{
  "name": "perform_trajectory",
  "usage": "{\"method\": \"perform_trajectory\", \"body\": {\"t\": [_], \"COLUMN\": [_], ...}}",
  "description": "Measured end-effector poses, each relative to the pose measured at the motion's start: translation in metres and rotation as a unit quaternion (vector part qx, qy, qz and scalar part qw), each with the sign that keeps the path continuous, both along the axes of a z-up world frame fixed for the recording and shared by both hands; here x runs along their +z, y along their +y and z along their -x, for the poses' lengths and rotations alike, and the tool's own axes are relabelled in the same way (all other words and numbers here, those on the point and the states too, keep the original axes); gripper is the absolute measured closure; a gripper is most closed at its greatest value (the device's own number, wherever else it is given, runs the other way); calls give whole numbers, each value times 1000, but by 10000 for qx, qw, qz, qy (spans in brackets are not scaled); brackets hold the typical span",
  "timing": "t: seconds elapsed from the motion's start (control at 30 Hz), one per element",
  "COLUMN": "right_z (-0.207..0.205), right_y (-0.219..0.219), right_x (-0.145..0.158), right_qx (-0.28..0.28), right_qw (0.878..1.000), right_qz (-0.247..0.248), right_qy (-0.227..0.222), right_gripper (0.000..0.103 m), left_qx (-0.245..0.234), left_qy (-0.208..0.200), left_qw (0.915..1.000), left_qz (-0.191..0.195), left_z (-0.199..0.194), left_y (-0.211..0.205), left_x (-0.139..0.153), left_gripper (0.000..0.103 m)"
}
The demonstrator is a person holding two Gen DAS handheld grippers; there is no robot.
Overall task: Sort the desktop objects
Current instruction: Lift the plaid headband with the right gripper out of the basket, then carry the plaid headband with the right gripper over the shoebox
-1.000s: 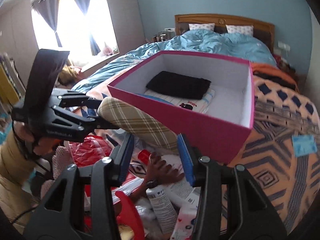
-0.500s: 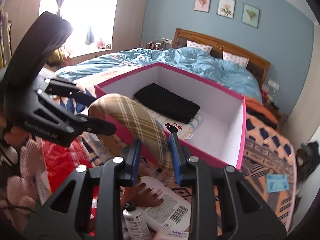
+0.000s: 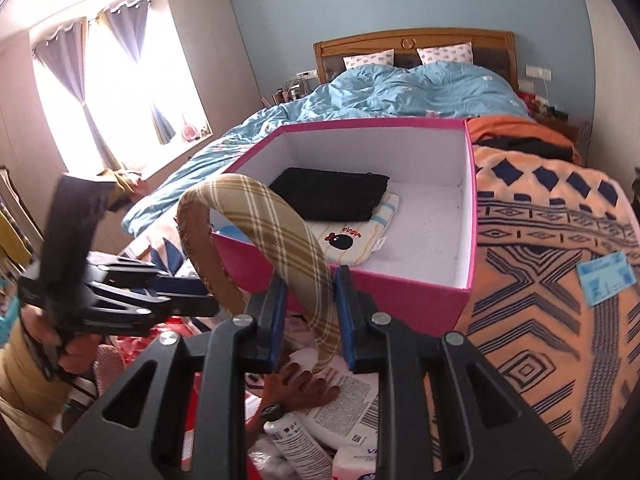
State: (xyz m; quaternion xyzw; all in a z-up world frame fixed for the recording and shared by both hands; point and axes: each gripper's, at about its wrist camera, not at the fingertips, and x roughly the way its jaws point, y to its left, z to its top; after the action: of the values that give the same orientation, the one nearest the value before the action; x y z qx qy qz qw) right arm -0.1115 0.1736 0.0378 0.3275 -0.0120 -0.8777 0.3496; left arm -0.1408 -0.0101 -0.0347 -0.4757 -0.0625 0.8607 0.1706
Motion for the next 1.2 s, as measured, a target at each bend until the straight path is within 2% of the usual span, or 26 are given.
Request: {"method": "perform_trajectory", "body": {"t": [0.13, 0.3, 0.43, 0.5, 0.57, 0.63, 0.7, 0.73, 0.87, 0.97, 1.03, 1.1, 1.2], "right_z": [2, 3, 1, 2, 4, 6, 8, 9, 10, 11, 12, 11, 9], "right_y": [6, 11, 12, 16, 20, 23, 28, 30, 35, 40, 45, 47, 46], "right_x": [0, 1, 3, 4, 3, 2, -1, -1, -7, -9, -10, -11, -13], "right_qx": [49, 110, 130, 128, 92, 40, -47, -89, -160, -348, -397, -364, -301], "right_qw": [9995, 9981, 9977, 9965, 9955, 9940, 9924, 9918, 9886, 9871, 9852, 9843, 9833], "right_qz": [233, 444, 516, 652, 749, 862, 952, 987, 1136, 1189, 1289, 1327, 1351], "right_qy": [-203, -406, -414, -505, -576, -674, -775, -803, -977, -1010, -1059, -1107, -1177], "right_gripper": [78, 78, 78, 78, 78, 78, 79, 79, 79, 80, 80, 80, 80], "left_qx": [85, 178, 198, 174, 176, 194, 158, 133, 108, 166, 50, -15, 10], "left_qy": [103, 324, 356, 234, 316, 364, 405, 424, 467, 634, 623, 571, 527], "left_qw": [9998, 9993, 9992, 9995, 9992, 9991, 9987, 9987, 9986, 9978, 9980, 9983, 9983], "left_qz": [-135, 40, 25, -105, -147, -137, -249, -269, -205, -16, -82, -141, -251], "left_z": [0, -5, -8, -8, -10, -14, -19, -22, -30, -39, -41, -40, -34], "left_y": [0, 3, 4, 2, 1, 2, 1, 2, 7, 11, 13, 13, 12], "left_x": [6, 20, 25, 26, 27, 28, 28, 28, 28, 30, 30, 27, 26], "left_gripper": [79, 87, 86, 82, 75, 58, 52, 44, 42, 45, 57, 61, 82]}}
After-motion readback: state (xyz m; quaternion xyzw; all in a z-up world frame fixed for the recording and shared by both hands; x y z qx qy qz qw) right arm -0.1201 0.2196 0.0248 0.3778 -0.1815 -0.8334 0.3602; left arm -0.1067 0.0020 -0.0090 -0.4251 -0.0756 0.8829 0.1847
